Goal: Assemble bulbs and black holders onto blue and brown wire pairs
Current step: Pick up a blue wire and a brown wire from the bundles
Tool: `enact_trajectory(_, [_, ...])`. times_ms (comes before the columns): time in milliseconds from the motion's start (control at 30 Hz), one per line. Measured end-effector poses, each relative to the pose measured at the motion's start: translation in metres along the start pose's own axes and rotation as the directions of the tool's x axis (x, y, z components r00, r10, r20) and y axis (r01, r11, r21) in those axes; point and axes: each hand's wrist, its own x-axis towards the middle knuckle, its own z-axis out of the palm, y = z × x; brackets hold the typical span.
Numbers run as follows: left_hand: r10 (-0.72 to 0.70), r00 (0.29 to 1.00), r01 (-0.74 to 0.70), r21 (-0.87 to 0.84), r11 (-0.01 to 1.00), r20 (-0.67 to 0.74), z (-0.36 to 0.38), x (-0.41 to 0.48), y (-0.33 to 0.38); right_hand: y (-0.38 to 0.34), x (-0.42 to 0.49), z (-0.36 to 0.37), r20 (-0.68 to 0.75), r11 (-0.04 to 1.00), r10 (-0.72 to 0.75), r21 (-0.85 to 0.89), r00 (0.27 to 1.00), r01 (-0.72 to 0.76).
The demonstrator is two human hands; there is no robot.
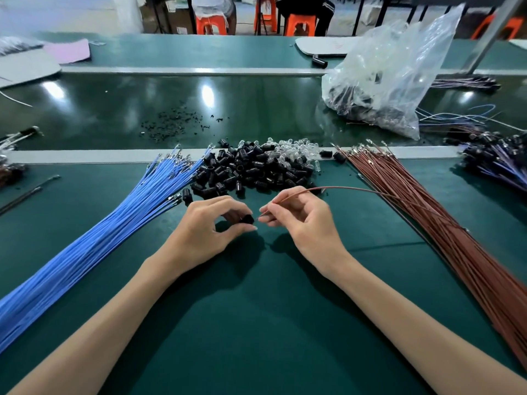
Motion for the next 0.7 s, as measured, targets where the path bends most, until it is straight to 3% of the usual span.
enact_trajectory(167, [0.007,1.000,-0.007,-0.010,1.000,-0.006,0.0006,0.0007,0.0003,-0.0018,-0.0019,0.0001,-0.048,0.998,-0.065,0.005,0.997,0.065])
enact_trajectory(333, [0.060,0.998,-0.060,0.030,0.998,0.031,0.0007,0.0003,-0.0024,0.0004,-0.0025,0.0009,0.015,0.998,-0.047,-0.047,0.999,0.048])
enact_trajectory(700, [0.053,0.998,-0.054,0.010,0.999,0.031,0.0016,-0.0007,-0.0006,-0.0018,-0.0034,0.0005,-0.079,0.992,-0.124,-0.033,0.989,0.122])
